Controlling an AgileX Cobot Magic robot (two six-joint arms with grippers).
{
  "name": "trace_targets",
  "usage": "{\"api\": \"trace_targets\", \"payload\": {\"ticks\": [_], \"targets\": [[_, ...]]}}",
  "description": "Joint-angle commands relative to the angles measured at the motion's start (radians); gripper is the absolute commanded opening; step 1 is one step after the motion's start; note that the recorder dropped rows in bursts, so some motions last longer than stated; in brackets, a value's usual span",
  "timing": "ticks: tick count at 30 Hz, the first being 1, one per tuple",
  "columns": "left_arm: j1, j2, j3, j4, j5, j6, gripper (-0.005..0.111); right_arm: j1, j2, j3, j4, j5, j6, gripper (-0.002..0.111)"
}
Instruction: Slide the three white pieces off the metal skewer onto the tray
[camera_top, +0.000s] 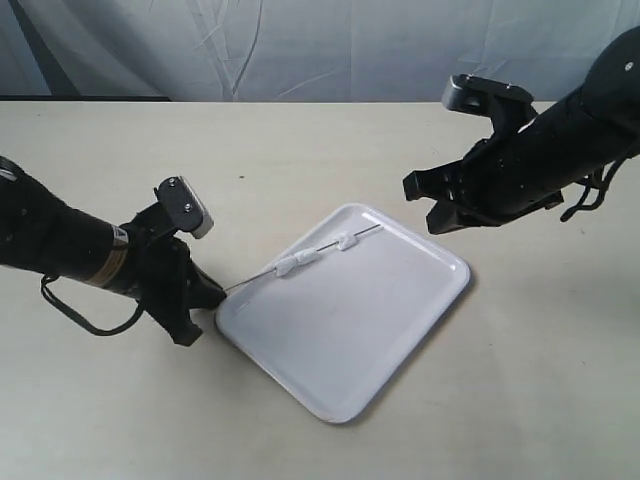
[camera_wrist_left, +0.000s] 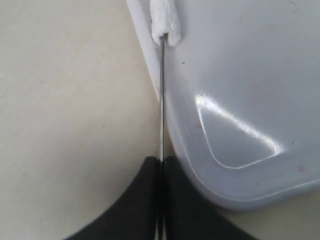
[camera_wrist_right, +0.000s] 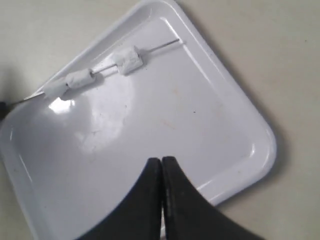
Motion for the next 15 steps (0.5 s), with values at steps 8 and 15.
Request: {"api": "trace_targets", "payload": {"ticks": [8, 15], "targets": [[-0.002, -0.102, 0.033, 0.011, -0.052, -0.028, 0.0, 0.002, 0.052, -0.008, 0.068, -0.044, 0.001, 0.008], [-0.002, -0.134, 0.053, 0.011, -0.108, -0.125, 0.0, 0.002, 0.077, -0.008, 0.275, -0.051, -0.014, 0.034]]}}
